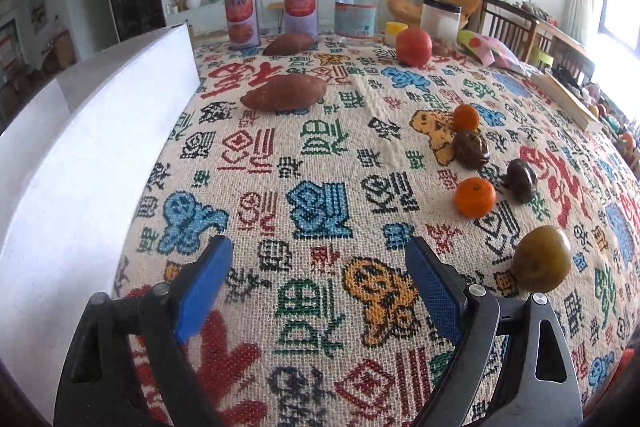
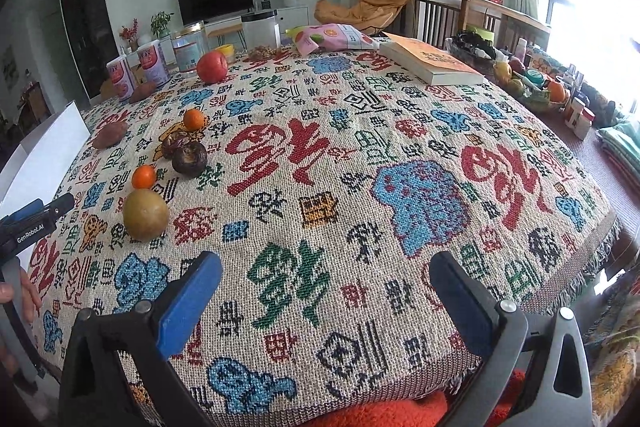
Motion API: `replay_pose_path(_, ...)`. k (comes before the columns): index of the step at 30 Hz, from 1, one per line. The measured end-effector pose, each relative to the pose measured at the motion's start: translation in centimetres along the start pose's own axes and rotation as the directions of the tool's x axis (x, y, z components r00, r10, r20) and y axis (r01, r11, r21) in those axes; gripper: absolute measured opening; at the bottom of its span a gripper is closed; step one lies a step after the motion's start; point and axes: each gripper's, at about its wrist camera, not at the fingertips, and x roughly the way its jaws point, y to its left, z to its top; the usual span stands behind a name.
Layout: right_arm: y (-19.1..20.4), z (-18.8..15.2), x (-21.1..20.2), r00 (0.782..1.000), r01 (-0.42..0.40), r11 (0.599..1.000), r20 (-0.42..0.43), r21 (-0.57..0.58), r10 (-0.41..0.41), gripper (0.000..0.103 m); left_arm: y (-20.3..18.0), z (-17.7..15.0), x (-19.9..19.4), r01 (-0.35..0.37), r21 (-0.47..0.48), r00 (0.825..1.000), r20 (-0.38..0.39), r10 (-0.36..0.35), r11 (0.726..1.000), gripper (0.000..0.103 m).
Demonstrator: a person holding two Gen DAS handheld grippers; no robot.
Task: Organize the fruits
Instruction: 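Move the left tool toward the brown sweet potato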
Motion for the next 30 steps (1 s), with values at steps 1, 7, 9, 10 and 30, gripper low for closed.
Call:
replay_pose_path(1, -0.1, 0.1, 0.1, 1.000, -0.004, 1.000, -0.004, 0.005, 0.004, 0.103, 0.2, -0.2, 0.6, -0.011, -0.003, 1.000, -0.009, 0.011, 1.000, 0.090)
replay_pose_path(7, -0.3, 0.1, 0.2, 1.000, -0.009, 1.000, -0.003, 0.020, 0.009, 0.103, 1.2, -0.7, 2.6, -0.004, -0.048, 0.996, -0.087, 0.000, 0.999, 0.090)
replay_pose_path(9, -0.1, 0.1, 0.2, 1.000, -0.002, 1.000, -0.001, 0.010, 0.002, 0.103, 0.9, -0.8, 2.7, -0.016, -0.034, 0.996, -0.093, 0.013, 0.999, 0.090)
replay_pose_path(10, 0.0, 0.1, 0.1, 1.000, 0.003, 1.000, 0.002, 0.004, -0.003, 0.103, 0.8, -0.8, 2.7, -0.019, -0.029, 0.995, -0.096, 0.016, 0.999, 0.091)
replay_pose_path(30, 0.1, 0.0, -0.4, 0.999, 0.019, 1.000, 0.033, -0.002, -0.019, 0.103, 1.0, 0.1, 3.4, -0.001, -0.024, 0.991, -0.131, -0.002, 1.000, 0.094)
